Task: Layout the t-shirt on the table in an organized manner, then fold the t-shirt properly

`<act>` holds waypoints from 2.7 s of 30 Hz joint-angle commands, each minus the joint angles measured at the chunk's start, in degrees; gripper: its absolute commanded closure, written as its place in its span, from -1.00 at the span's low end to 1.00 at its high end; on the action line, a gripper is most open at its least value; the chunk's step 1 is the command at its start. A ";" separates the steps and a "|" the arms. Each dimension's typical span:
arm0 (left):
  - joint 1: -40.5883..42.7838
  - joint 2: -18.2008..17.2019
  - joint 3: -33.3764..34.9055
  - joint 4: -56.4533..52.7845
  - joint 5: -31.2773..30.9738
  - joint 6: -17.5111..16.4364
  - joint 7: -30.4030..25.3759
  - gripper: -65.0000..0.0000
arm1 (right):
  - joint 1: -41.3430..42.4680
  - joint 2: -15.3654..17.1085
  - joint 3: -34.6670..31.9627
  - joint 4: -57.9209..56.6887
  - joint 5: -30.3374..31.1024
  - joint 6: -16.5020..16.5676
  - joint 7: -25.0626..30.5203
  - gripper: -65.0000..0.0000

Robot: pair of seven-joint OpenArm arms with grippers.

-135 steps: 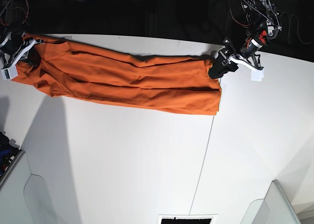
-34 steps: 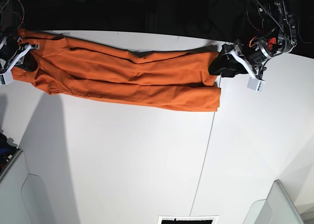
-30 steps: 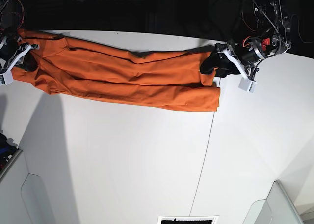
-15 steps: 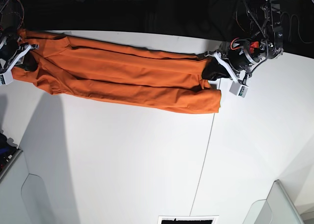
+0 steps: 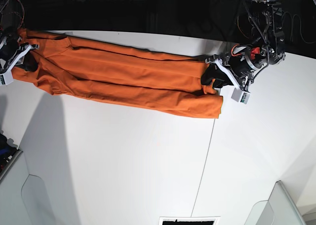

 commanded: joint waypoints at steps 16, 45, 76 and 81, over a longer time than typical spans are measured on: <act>-0.55 -0.52 1.95 13.66 2.38 -1.55 2.10 1.00 | 0.28 1.22 0.57 0.74 0.90 -0.15 1.18 1.00; -10.60 18.08 42.53 0.83 21.20 -0.48 -2.54 1.00 | 0.28 -0.35 0.57 0.74 0.96 -0.15 1.62 1.00; -9.05 10.97 34.40 7.39 8.61 -0.70 1.20 0.07 | -3.06 3.89 16.41 -7.61 8.68 -0.11 -1.92 -0.19; -6.99 6.62 29.09 7.87 6.71 -0.74 1.40 0.07 | -3.04 3.96 15.74 -10.47 10.56 1.14 -2.14 -0.19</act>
